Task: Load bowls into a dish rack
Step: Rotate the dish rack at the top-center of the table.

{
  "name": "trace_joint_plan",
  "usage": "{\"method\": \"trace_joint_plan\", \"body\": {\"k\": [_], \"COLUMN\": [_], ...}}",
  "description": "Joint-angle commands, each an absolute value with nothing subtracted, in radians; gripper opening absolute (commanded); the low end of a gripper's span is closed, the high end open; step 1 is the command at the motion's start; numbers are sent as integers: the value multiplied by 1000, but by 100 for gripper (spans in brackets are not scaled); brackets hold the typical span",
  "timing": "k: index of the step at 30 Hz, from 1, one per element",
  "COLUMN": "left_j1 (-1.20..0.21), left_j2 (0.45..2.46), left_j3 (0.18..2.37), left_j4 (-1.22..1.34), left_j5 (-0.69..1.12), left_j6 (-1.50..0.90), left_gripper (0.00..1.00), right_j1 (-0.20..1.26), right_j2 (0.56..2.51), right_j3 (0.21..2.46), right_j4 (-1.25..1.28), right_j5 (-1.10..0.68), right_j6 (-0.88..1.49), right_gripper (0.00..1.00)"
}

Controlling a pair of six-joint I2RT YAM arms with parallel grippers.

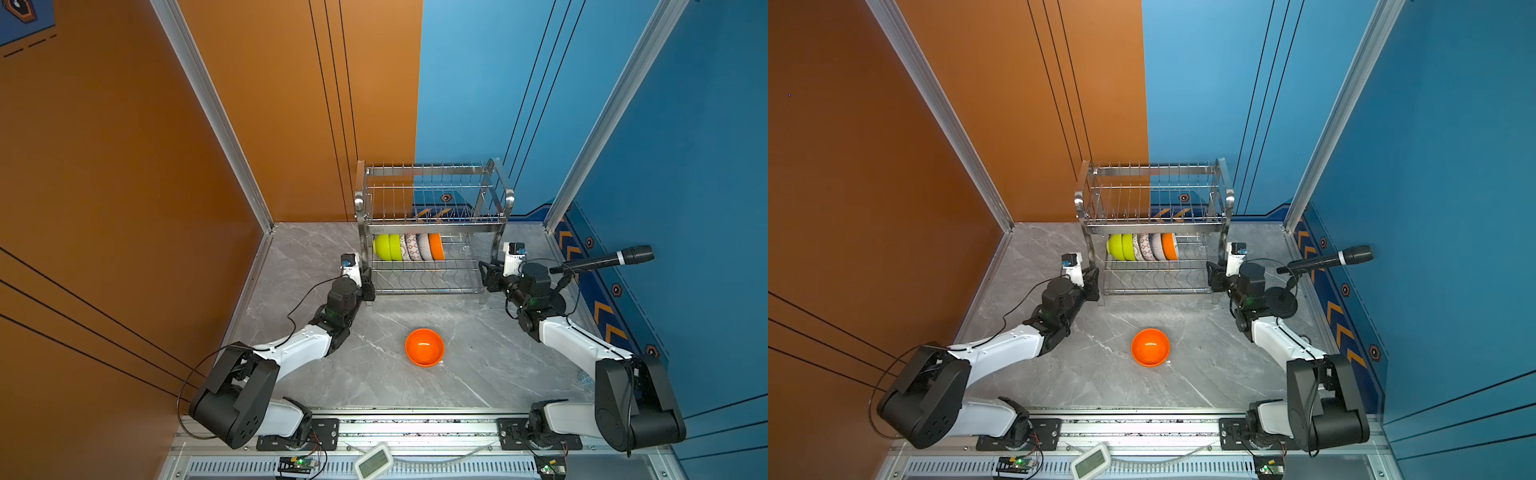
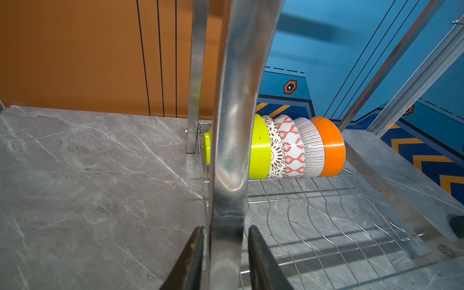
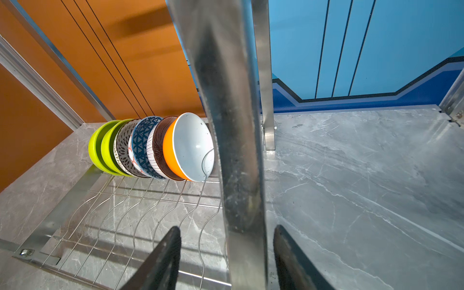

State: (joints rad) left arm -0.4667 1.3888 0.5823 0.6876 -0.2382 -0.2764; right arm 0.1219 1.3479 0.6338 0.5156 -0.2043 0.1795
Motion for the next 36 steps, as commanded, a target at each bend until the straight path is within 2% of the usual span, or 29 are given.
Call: {"method": "trace_joint_plan", "body": {"k": [1, 5, 9, 12, 20, 25, 36], "left_j1": [-447, -432, -423, -421, -416, -404, -315], "left_j2": [1414, 1445, 1472, 1487, 1508, 1490, 1383], "left_j3": [574, 583, 602, 614, 633, 627, 543], "left_j4": [747, 773, 773, 773, 776, 779, 778], "left_j5": [-176, -148, -127, -127, -122, -121, -114], "left_j6": [-268, -271, -275, -275, -270, -284, -319], "left_gripper": [31, 31, 31, 23, 0, 0, 0], "right_j1": [112, 109, 108, 109, 121, 130, 195], "right_j2": [1372, 1396, 1397, 1395, 1381, 1372, 1333], "right_j3": [620, 634, 632, 629, 628, 629, 640], "right_j4": [598, 597, 606, 607, 587, 574, 520], "right_j5": [-176, -181, -198, -201, -209, -221, -208], "right_j6": [172, 179, 190, 200, 199, 199, 200], "right_gripper": [57, 51, 40, 31, 18, 11, 9]}}
